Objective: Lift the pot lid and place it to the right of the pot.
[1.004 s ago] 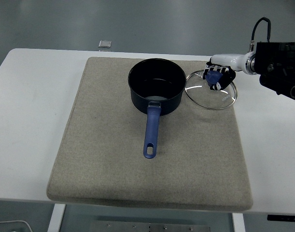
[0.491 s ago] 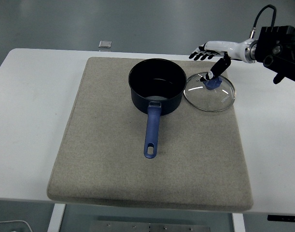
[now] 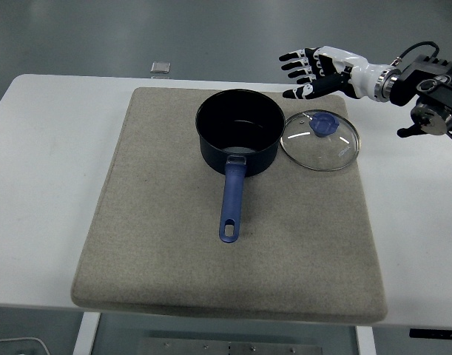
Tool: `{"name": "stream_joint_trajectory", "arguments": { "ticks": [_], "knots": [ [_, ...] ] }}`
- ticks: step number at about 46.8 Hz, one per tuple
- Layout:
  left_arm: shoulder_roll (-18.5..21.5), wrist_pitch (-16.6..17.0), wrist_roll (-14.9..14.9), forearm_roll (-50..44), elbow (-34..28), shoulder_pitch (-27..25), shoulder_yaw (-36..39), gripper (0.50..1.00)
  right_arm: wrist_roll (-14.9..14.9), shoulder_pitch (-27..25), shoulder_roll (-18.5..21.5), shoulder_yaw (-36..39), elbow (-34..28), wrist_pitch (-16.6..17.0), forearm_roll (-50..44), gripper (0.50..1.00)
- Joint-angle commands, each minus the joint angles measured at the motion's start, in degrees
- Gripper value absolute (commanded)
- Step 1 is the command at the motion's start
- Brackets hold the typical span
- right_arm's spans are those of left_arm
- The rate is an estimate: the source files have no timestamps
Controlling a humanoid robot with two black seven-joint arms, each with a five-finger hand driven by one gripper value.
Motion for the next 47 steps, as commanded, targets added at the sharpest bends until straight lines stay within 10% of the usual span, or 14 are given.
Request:
{"name": "stream_joint_trajectory", "arguments": {
  "ticks": [1, 23, 47],
  "knots": [
    [0.0, 0.0, 0.0, 0.0, 0.0, 0.0, 0.1, 1.000, -0.1, -2.1, 0.2, 3.9, -1.3, 0.4, 2.9, 0.895],
    [0.0, 0.0, 0.0, 0.0, 0.0, 0.0, 0.0, 1.000, -0.3, -7.8, 1.5, 11.1, -3.5, 0.8, 26.6, 0.899],
    [0.0, -0.1, 0.0, 0.0, 0.0, 0.0, 0.0, 1.000, -0.1, -11.8, 4.1, 13.8, -5.7, 0.4, 27.9, 0.901]
  ]
}}
